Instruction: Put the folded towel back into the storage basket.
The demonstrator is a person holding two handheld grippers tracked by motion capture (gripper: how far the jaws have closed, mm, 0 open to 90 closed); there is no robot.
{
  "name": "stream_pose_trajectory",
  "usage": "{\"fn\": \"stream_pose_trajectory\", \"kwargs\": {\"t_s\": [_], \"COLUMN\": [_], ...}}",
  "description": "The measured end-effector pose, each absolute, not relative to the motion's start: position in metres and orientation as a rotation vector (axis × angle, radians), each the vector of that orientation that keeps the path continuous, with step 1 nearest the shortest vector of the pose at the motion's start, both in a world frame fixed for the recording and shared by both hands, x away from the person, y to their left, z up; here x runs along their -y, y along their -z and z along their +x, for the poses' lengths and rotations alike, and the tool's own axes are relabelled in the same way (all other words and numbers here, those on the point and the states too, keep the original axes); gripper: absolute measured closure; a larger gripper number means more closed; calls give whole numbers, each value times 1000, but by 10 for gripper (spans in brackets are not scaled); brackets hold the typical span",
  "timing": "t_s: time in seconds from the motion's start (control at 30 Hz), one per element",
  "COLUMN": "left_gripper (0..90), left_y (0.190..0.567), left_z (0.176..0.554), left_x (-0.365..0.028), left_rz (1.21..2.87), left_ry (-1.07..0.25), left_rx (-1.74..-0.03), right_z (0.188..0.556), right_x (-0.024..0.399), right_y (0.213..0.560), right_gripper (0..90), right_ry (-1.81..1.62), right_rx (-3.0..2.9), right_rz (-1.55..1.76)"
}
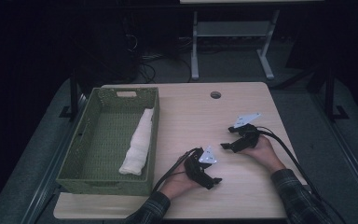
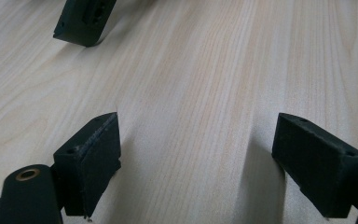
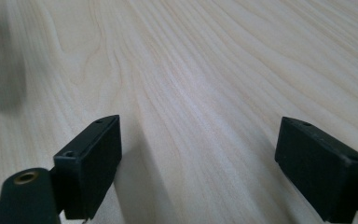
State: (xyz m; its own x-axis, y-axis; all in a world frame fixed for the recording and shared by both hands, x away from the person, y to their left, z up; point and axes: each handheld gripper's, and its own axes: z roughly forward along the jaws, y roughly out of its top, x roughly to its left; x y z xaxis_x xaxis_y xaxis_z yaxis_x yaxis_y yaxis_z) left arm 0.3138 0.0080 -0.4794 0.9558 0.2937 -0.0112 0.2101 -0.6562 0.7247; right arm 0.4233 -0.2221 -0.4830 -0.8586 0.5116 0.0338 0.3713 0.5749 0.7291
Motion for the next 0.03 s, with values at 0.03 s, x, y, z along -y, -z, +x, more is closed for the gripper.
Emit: {"fn": "stream_pose_trajectory", "kwargs": {"t_s": [0.03], "left_gripper": [145], "left_y": [479], "left_z": [314], "left_x": [-8], "left_rz": [2308], "left_ry": [-136], "left_rx": [-352], "right_z": [423], "right_x": [222], "right_y": [483], "right_gripper": [138], "right_ry": [-1151], "right_rx": [-2624], "right_rz": [743]}}
